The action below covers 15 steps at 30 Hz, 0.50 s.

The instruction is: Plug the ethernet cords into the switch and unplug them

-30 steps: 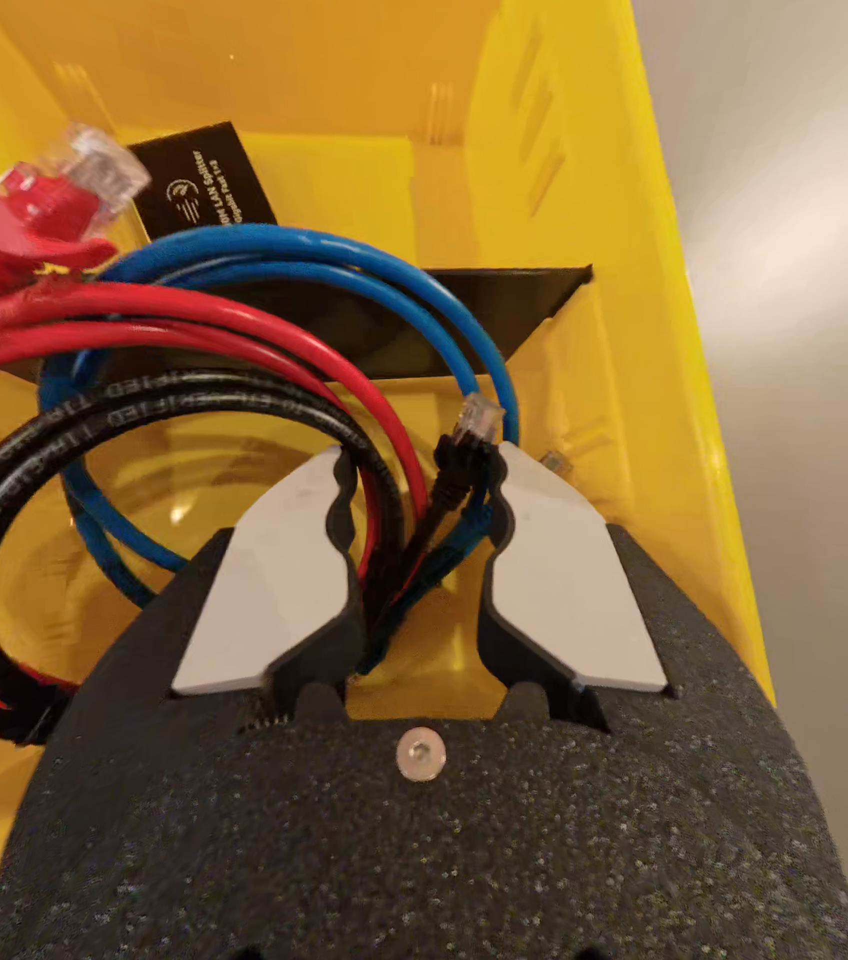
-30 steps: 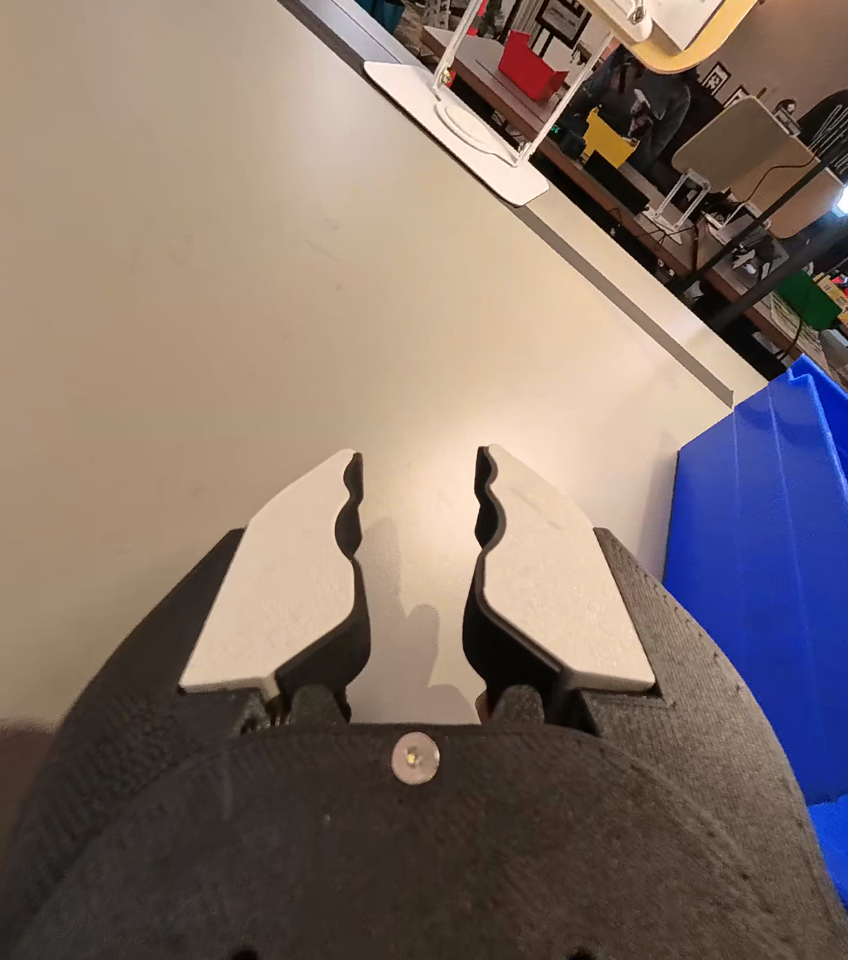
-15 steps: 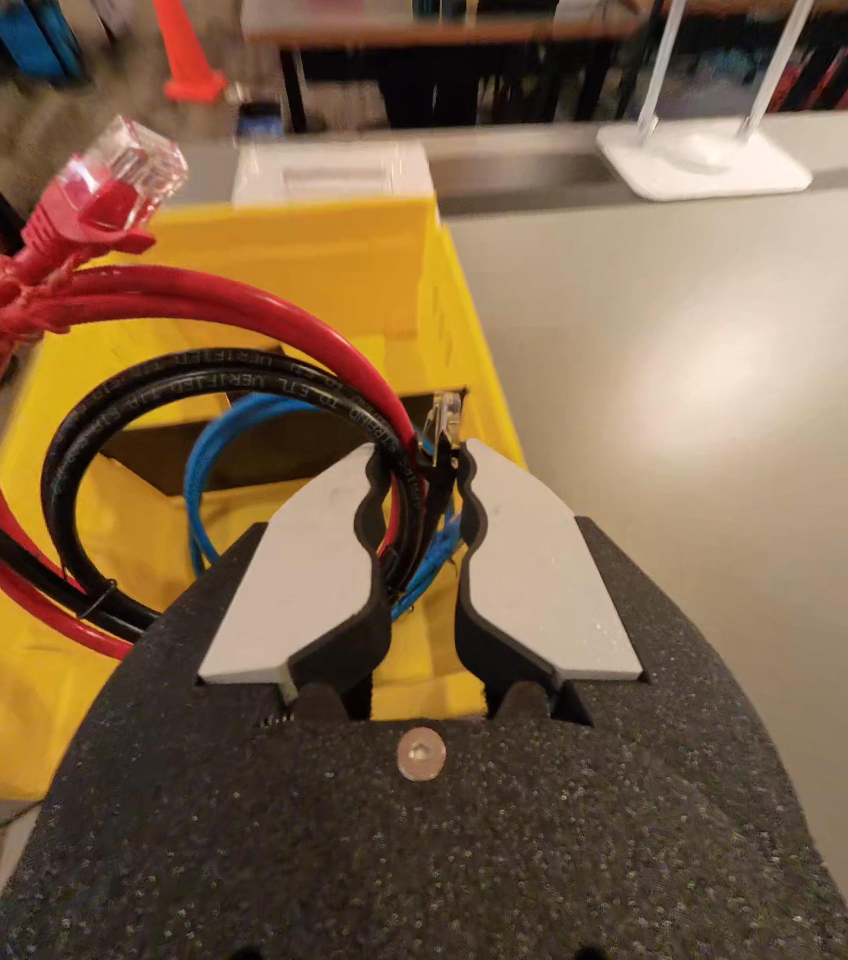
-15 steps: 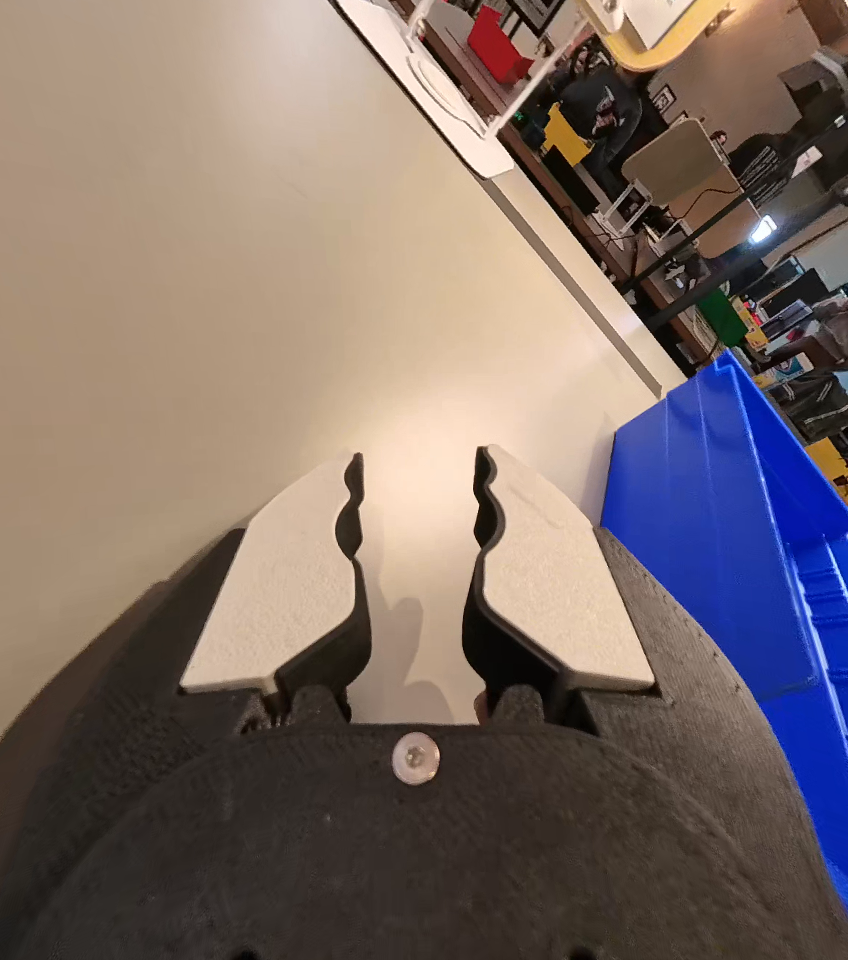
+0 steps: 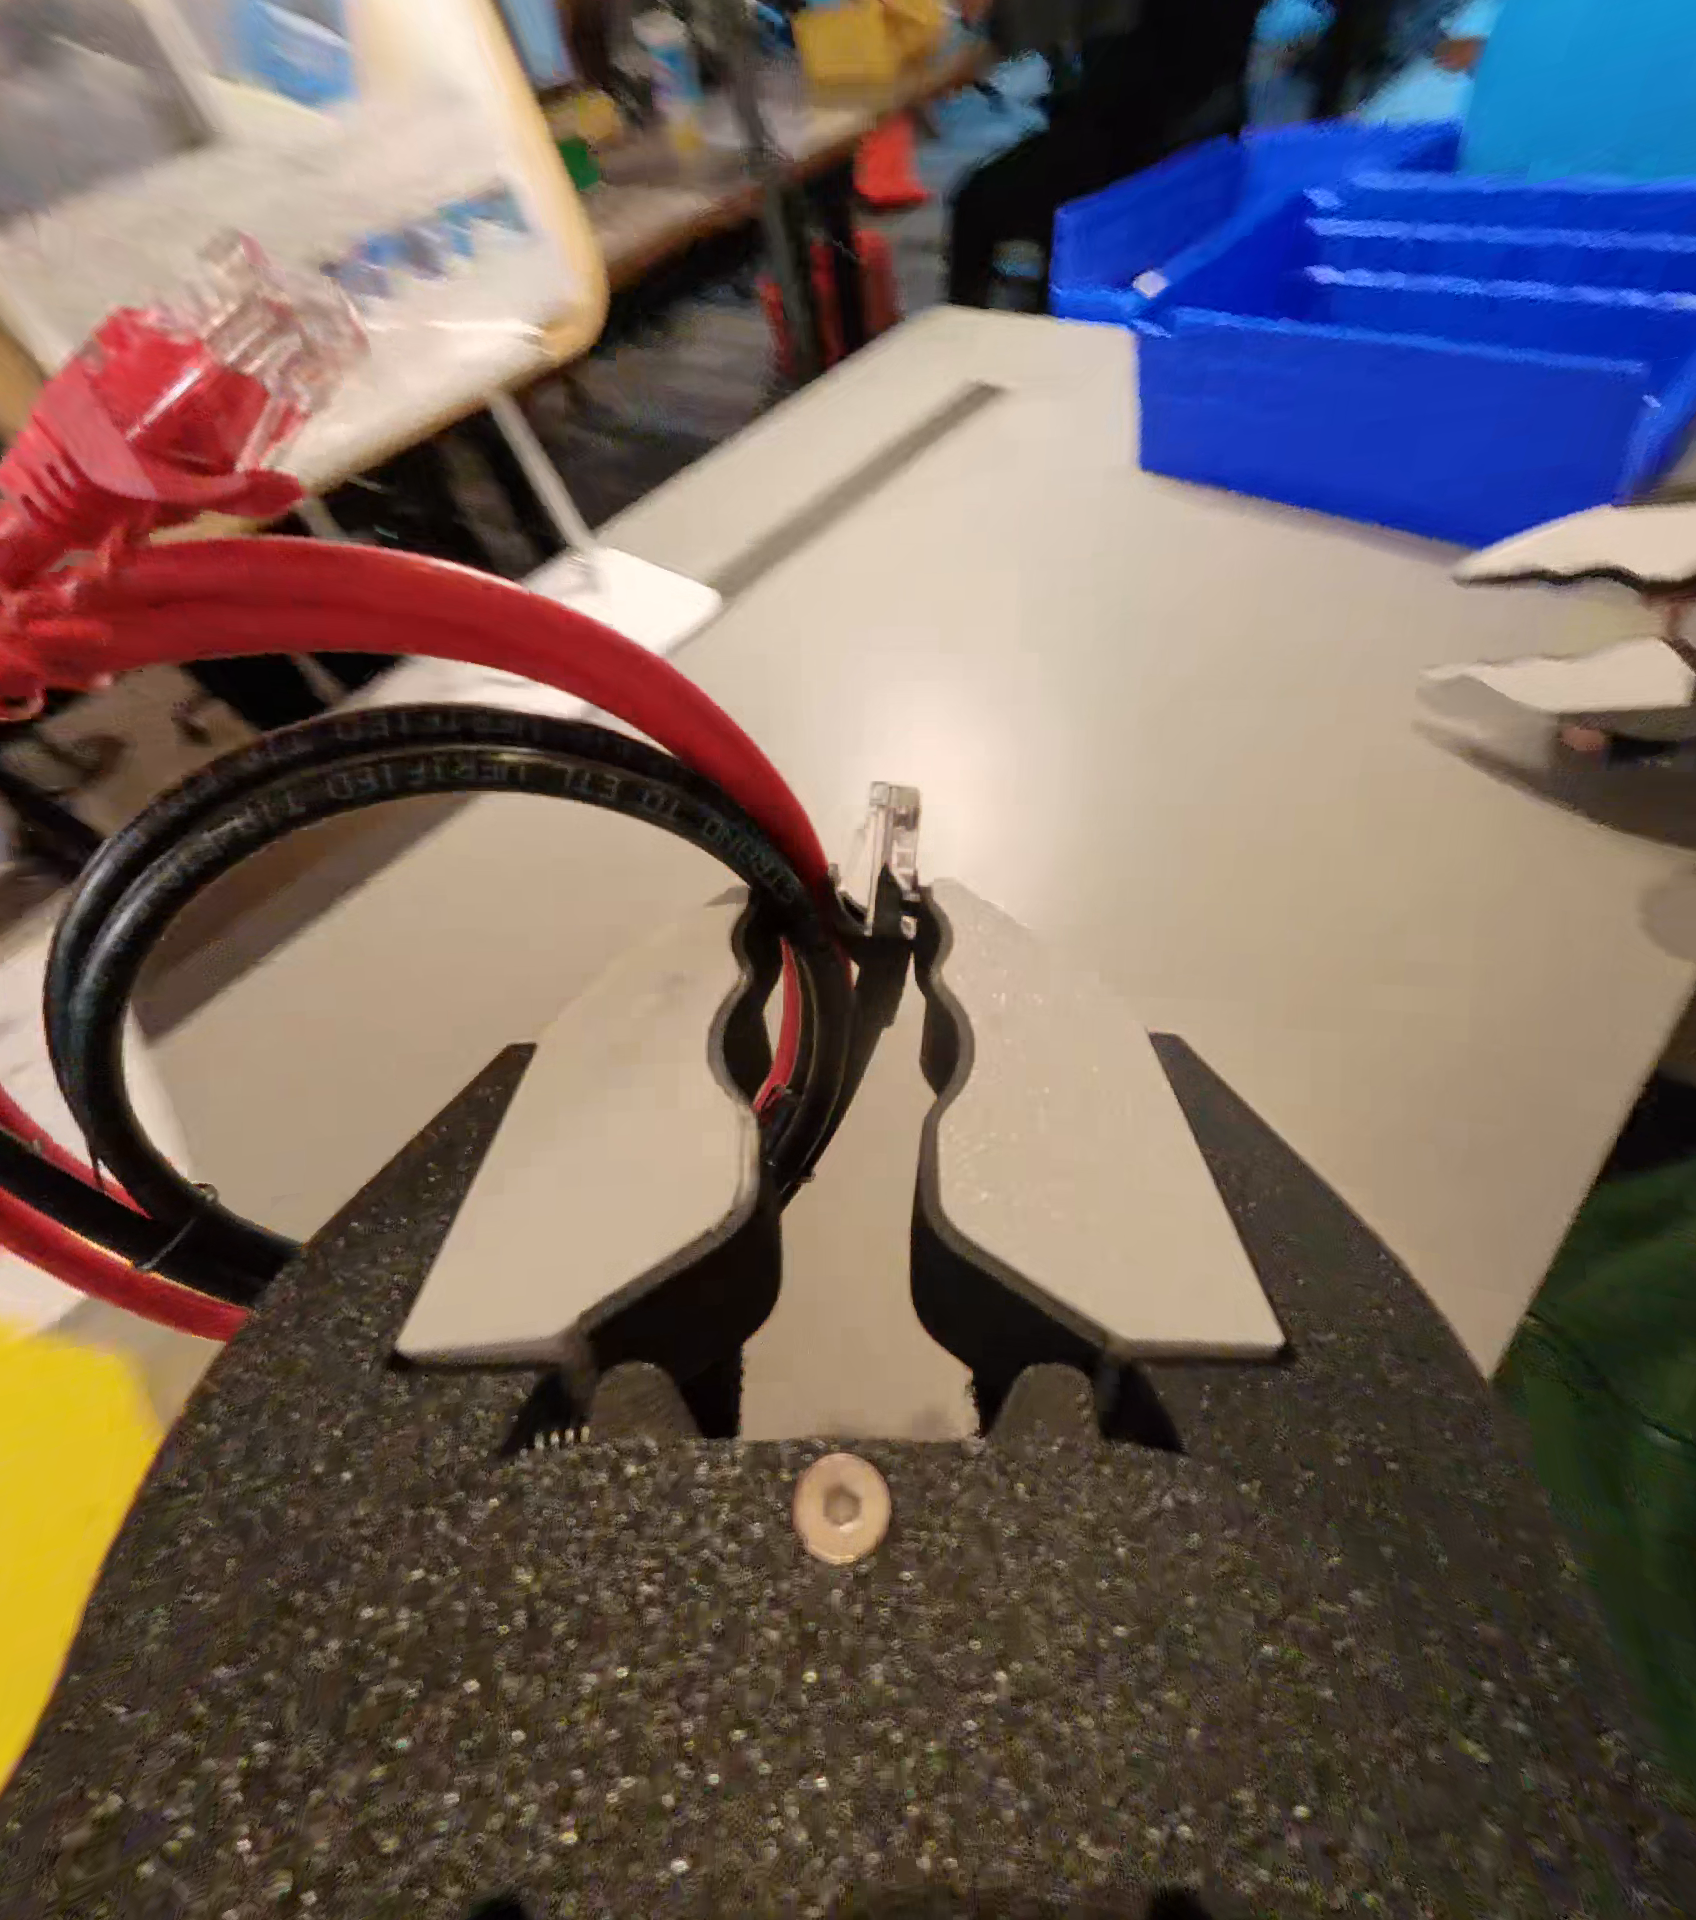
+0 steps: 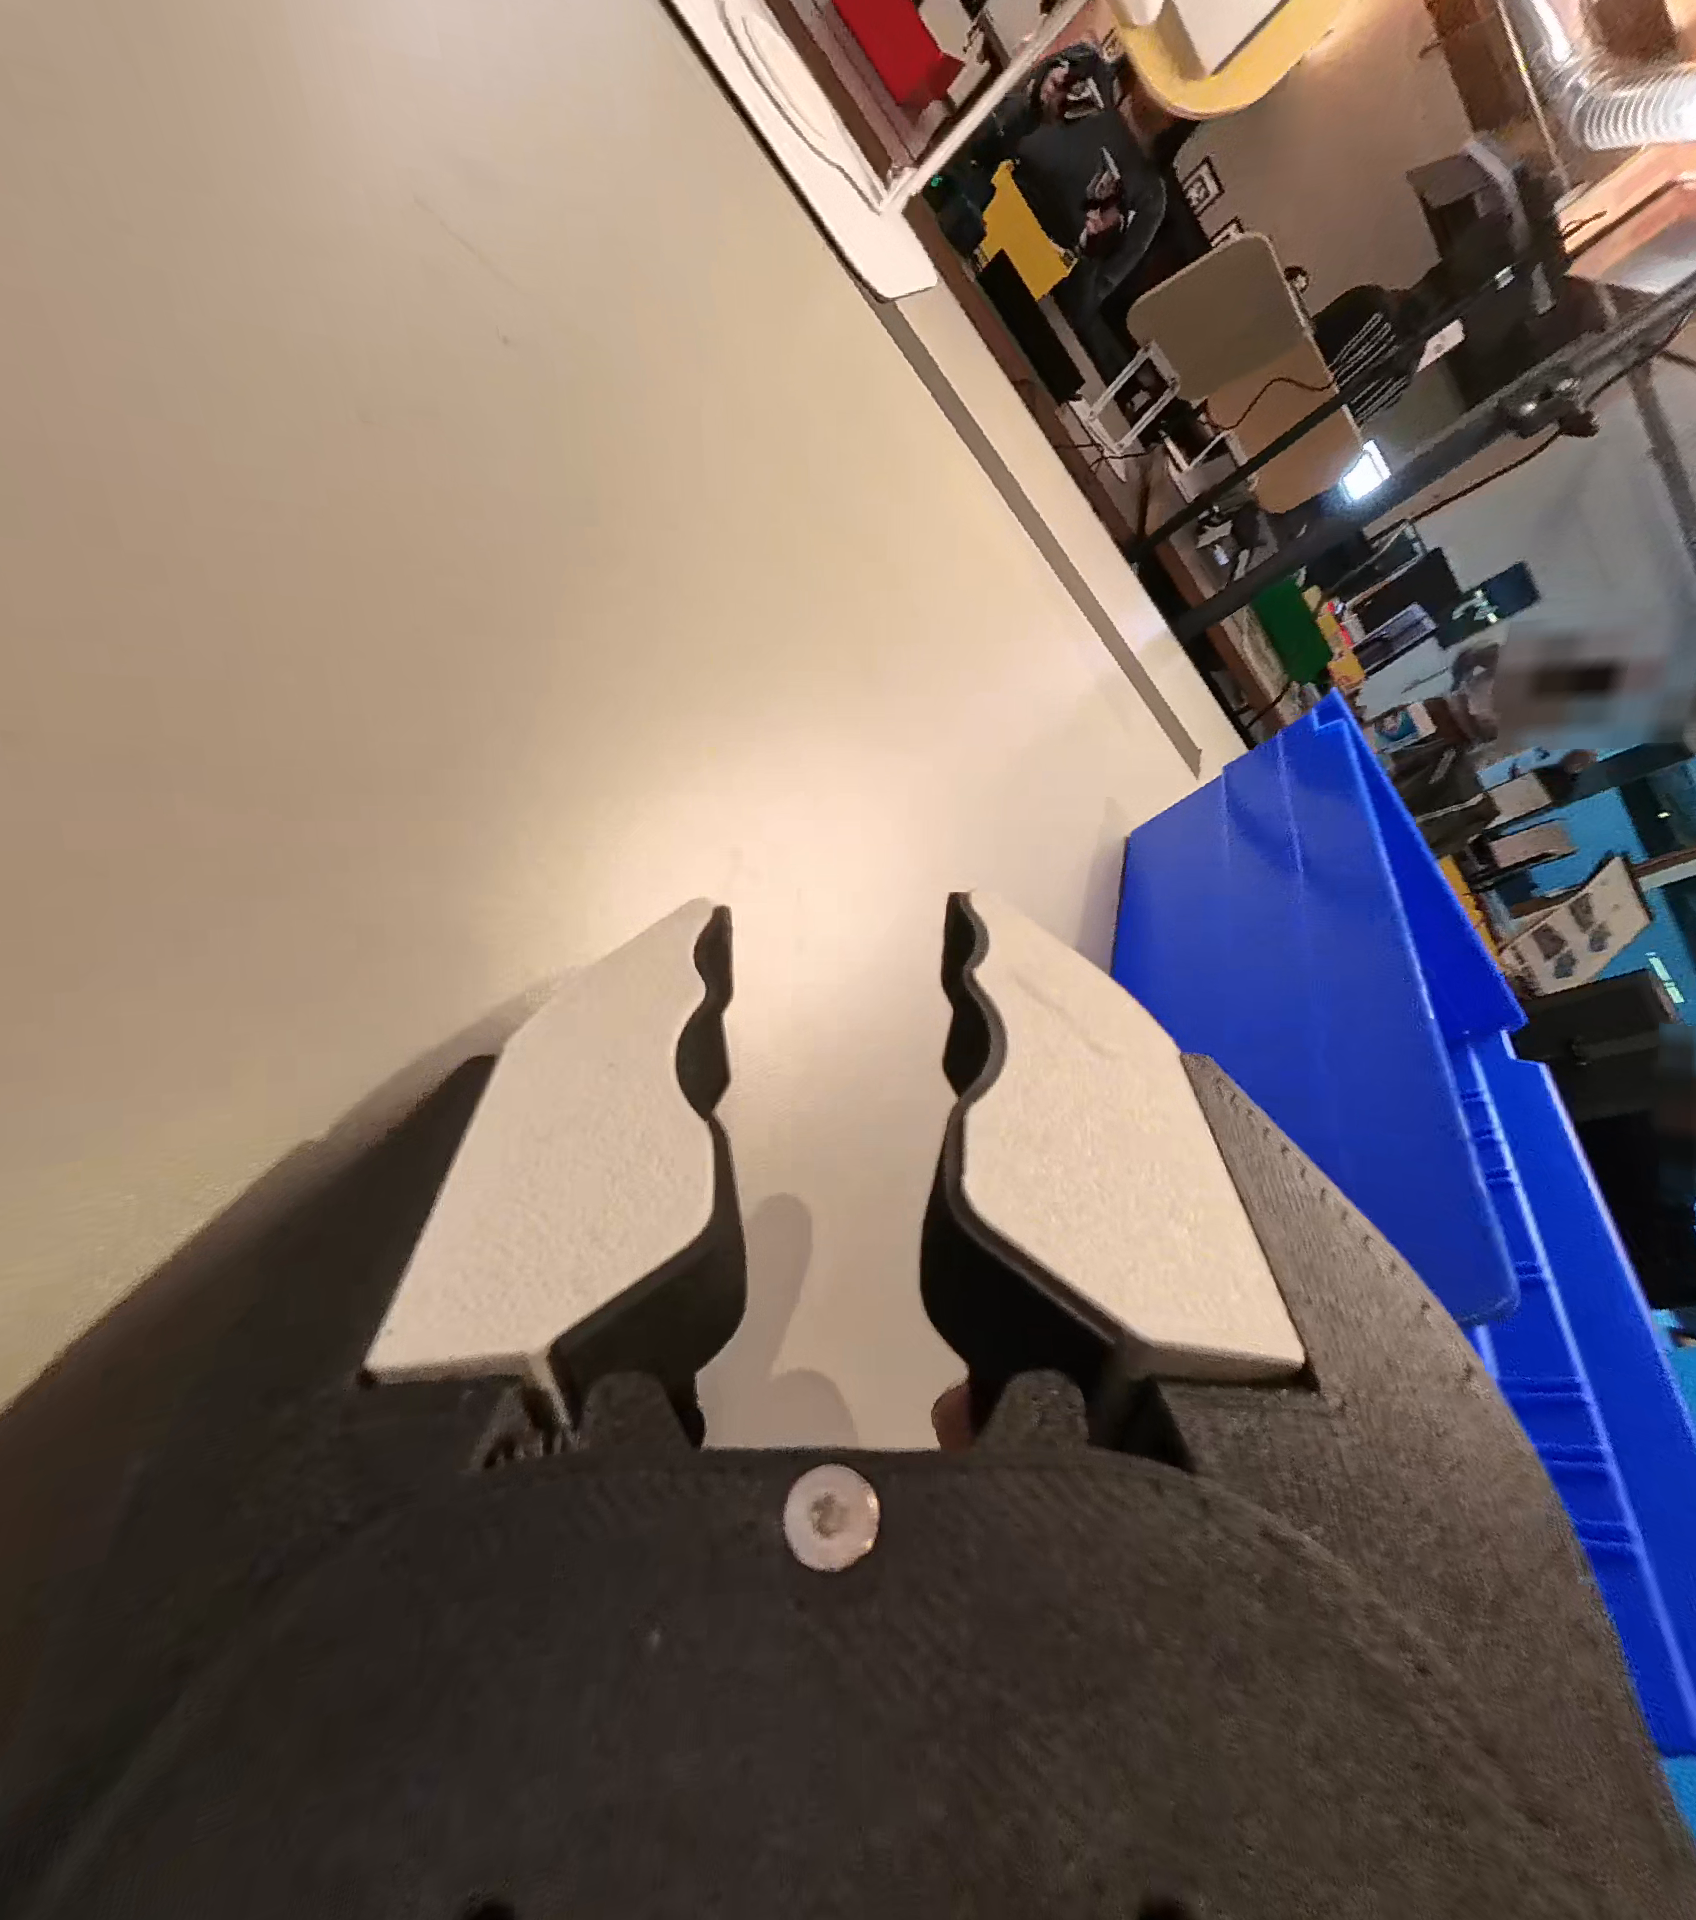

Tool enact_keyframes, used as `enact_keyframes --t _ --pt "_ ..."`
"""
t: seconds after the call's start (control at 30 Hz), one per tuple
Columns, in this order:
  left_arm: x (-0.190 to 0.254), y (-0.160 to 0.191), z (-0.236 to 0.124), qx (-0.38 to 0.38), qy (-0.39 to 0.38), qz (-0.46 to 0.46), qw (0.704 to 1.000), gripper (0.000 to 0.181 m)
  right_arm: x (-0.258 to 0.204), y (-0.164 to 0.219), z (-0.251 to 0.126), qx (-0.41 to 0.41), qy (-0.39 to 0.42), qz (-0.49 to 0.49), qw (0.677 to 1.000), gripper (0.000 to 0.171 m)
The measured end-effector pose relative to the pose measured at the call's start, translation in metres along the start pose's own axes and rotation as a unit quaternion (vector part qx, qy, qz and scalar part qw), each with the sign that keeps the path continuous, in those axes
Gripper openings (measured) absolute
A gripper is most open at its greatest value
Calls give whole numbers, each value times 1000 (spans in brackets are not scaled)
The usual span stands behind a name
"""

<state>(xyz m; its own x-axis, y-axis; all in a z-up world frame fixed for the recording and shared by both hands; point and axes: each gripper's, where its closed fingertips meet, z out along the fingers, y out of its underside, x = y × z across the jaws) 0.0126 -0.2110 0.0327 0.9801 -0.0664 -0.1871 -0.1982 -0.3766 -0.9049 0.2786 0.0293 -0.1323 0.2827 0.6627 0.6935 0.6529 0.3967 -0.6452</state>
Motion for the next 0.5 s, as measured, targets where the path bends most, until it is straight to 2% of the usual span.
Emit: enact_keyframes --t 0.13,0.27,0.37,0.5 --pt "66 38 82 -62 92 -2 994 26 -5 2 2 -12 7 -32 999 39" --pt "107 78 137 -115 150 -18 982 26 -5 4 3 -19 14 -41 999 39" --pt "121 102 157 -147 175 -27 973 25 -3 7 5 -26 37 -64 997 33" --pt "125 110 156 -153 172 -7 973 28 -1 8 6 -31 56 -79 995 27"
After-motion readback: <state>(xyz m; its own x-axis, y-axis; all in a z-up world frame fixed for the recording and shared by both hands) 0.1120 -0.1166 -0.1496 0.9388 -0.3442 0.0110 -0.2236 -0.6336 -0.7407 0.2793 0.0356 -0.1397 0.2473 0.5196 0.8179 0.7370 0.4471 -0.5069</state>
